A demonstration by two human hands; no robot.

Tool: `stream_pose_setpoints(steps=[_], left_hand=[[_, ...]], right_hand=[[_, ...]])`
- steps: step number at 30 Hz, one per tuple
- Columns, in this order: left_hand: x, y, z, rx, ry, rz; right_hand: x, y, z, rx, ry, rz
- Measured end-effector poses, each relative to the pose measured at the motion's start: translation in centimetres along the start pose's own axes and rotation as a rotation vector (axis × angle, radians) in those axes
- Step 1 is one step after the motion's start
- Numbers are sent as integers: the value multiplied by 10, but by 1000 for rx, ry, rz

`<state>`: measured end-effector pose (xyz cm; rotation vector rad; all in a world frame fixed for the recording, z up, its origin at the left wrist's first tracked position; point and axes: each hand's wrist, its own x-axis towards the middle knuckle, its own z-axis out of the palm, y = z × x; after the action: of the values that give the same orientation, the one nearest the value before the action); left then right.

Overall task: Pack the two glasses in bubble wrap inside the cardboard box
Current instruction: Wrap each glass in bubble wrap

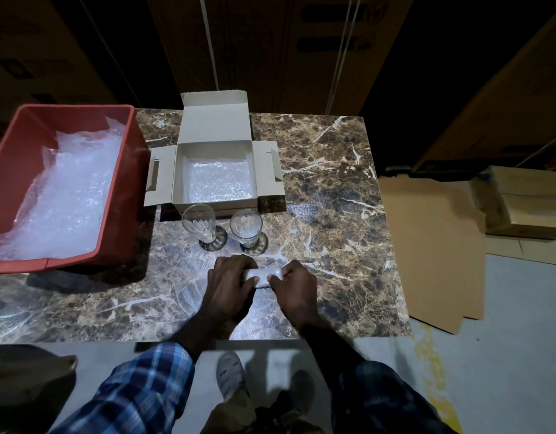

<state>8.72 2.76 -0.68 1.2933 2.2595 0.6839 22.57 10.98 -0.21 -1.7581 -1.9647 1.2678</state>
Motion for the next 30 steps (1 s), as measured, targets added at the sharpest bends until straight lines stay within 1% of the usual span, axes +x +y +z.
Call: stream_pose_setpoints(steps=[3, 5, 8, 10, 13, 15, 19, 22, 25, 28, 30], left_hand=[[5, 3, -8, -116, -88, 31], [8, 8, -12, -189, -141, 14], [11, 7, -13, -194, -276, -2], [12, 6, -13, -194, -326, -40], [11, 7, -10, -369, -292, -161], [9, 9, -10, -513, -297, -216], [7, 10, -15, -649, -342, -266], [5, 11, -19, -822, -384, -291], [3, 15, -22, -884, -361, -291], [2, 18, -24, -884, -328, -288], [1, 20, -25, -908, -345, -305]], right_hand=[[2, -3, -2, 88, -30, -17], [4, -3, -3, 128, -53, -42], [7, 2, -1, 193, -93, -63], [9, 7, 2, 274, -131, -64], [8, 11, 5, 453, -210, 8], [5, 13, 5, 534, -247, 49], [-1, 9, 2, 591, -275, 78], [0, 6, -1, 609, -311, 67], [0, 4, -4, 655, -353, 83], [2, 2, -10, 712, -381, 113], [0, -1, -14, 745, -380, 118]])
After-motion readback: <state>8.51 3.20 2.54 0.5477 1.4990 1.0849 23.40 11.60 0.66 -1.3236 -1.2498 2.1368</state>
